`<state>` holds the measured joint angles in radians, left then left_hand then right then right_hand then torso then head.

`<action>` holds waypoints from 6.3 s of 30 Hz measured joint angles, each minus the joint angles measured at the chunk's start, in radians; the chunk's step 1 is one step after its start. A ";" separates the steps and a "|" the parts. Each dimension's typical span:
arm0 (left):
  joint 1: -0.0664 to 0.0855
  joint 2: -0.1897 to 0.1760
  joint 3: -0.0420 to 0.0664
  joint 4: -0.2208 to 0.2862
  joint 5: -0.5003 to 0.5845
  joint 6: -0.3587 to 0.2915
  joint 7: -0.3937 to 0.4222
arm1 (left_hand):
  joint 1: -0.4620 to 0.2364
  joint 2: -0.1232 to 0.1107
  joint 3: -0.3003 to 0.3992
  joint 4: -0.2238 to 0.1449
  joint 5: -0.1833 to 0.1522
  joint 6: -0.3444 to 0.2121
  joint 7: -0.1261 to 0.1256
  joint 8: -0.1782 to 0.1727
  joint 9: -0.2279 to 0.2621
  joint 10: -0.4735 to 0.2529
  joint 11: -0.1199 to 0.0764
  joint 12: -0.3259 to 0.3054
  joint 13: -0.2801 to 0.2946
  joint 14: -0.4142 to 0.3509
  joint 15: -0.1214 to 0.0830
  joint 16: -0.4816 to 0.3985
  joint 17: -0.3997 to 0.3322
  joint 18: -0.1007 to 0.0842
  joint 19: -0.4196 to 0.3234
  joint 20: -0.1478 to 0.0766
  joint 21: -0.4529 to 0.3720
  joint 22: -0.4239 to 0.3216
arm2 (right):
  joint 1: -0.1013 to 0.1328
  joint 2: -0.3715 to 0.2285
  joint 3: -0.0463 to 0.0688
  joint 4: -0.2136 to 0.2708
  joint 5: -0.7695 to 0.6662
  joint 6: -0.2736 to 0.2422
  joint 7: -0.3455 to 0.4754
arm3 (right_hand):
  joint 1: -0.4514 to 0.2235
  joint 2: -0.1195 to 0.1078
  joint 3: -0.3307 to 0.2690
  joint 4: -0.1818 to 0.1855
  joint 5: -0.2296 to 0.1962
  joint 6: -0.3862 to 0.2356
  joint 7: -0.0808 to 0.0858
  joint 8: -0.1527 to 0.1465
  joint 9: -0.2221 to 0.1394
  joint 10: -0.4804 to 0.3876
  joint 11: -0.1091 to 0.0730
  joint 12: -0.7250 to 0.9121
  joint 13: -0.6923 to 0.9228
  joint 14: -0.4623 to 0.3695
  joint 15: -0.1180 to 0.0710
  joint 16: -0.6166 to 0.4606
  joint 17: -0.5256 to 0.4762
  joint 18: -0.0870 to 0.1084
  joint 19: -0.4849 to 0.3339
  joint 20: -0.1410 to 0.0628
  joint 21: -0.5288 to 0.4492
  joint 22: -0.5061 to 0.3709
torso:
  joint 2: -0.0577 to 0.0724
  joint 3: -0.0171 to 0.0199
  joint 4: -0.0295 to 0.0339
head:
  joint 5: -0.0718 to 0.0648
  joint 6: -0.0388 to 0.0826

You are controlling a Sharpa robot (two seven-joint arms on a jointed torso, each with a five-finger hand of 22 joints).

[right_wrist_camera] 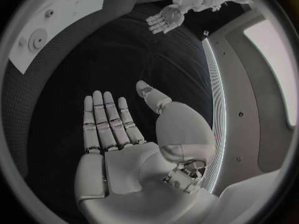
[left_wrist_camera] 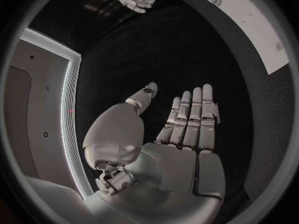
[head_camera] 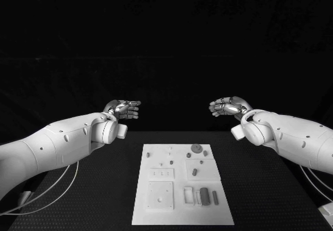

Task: Assemble the parts on the task board

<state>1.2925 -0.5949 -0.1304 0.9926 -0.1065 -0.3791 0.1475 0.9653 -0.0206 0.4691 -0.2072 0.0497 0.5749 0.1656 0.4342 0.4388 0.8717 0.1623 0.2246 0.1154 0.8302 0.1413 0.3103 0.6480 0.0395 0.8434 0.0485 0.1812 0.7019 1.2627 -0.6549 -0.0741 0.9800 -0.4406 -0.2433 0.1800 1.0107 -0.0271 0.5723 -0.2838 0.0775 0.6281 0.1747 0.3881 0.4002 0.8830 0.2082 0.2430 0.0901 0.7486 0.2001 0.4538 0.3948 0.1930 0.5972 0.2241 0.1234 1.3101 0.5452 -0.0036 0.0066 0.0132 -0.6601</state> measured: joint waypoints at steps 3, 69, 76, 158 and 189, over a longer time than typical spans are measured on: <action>0.001 -0.015 0.000 0.019 -0.009 0.026 0.000 | 0.049 0.025 0.017 -0.044 0.013 0.101 0.013 0.034 0.008 0.140 -0.020 0.053 0.035 0.123 -0.041 0.067 0.048 0.020 0.107 -0.036 0.057 0.030 | 0.000 0.008 0.000 -0.011 -0.118 -0.004 -0.002 | 0.059 -0.010 0.003 -0.003 0.000 0.052 0.008 0.021 0.012 0.077 -0.030 0.029 0.012 0.099 -0.046 0.046 0.036 0.036 0.105 -0.005 0.031 0.000 | 0.001 0.0003 0.0002 | 0.001 0.000; 0.003 -0.214 0.004 0.424 -0.087 0.151 0.036 | 0.063 -0.032 0.033 -0.052 0.008 0.200 0.018 0.006 0.005 0.254 -0.054 0.002 0.089 0.201 -0.072 0.069 0.152 0.006 0.174 -0.079 0.095 0.086 | -0.047 0.014 -0.038 0.116 -1.192 0.032 -0.151 | 0.128 -0.101 -0.031 -0.004 0.000 0.229 -0.005 -0.036 0.029 0.343 -0.126 -0.062 0.056 0.506 -0.230 0.336 0.345 0.056 0.568 -0.169 0.334 -0.001 | 0.215 -0.0189 0.0818 | -0.072 0.045; 0.009 -0.215 0.004 0.432 -0.088 0.151 0.036 | 0.063 -0.032 0.031 -0.049 0.008 0.200 0.018 0.002 0.005 0.254 -0.054 0.002 0.090 0.201 -0.072 0.069 0.154 0.006 0.174 -0.079 0.095 0.087 | -0.046 0.024 -0.039 0.098 -1.198 0.032 -0.154 | 0.124 -0.097 -0.028 -0.002 0.000 0.232 -0.001 -0.036 0.030 0.348 -0.128 -0.066 0.057 0.506 -0.230 0.336 0.347 0.056 0.571 -0.172 0.339 -0.001 | 0.222 -0.0180 0.0819 | -0.070 0.047; 0.041 -0.208 0.005 0.441 -0.093 0.153 0.033 | 0.060 -0.036 0.031 -0.044 0.008 0.200 0.018 -0.002 0.006 0.254 -0.053 -0.010 0.098 0.201 -0.072 0.060 0.165 0.006 0.174 -0.079 0.095 0.093 | -0.011 0.145 -0.039 0.116 -1.304 -0.185 -0.302 | 0.120 -0.024 0.108 -0.004 0.004 0.338 -0.038 -0.021 0.035 0.489 -0.180 -0.077 0.170 0.552 -0.277 0.537 0.449 0.054 0.603 -0.226 0.596 -0.003 | 0.263 -0.0194 0.0878 | -0.059 0.074; 0.060 -0.196 0.005 0.451 -0.101 0.154 0.033 | 0.060 -0.036 0.031 -0.044 0.008 0.200 0.018 -0.002 0.008 0.254 -0.053 -0.013 0.101 0.201 -0.072 0.057 0.169 0.013 0.174 -0.079 0.095 0.095 | -0.012 0.198 -0.039 0.062 -1.324 -0.174 -0.306 | 0.114 -0.031 0.107 -0.005 0.000 0.349 -0.043 -0.021 0.035 0.493 -0.183 -0.077 0.175 0.552 -0.277 0.545 0.449 0.054 0.598 -0.228 0.610 -0.002 | 0.274 -0.0229 0.0965 | -0.050 0.067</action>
<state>1.3522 -0.7911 -0.1255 1.4440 -0.2077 -0.2253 0.1805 1.0249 -0.0565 0.5000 -0.2513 0.0577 0.7751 0.1836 0.4326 0.4467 1.1256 0.1089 0.2113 0.2161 1.0307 0.0696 0.3669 0.8174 0.0530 1.0170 -0.0300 0.2757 0.7966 1.2507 -0.4571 -0.1130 1.0420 -1.7648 -0.4169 -0.1262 1.1247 -0.0580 0.6791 -0.2884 0.0773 0.9773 0.1316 0.3669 0.4353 1.3760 0.0248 0.1661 0.2646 1.3010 -0.0765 0.9989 0.8438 0.2471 1.1950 -0.0037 0.7336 1.3079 0.8194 -0.0266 0.1032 -0.0372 -0.5926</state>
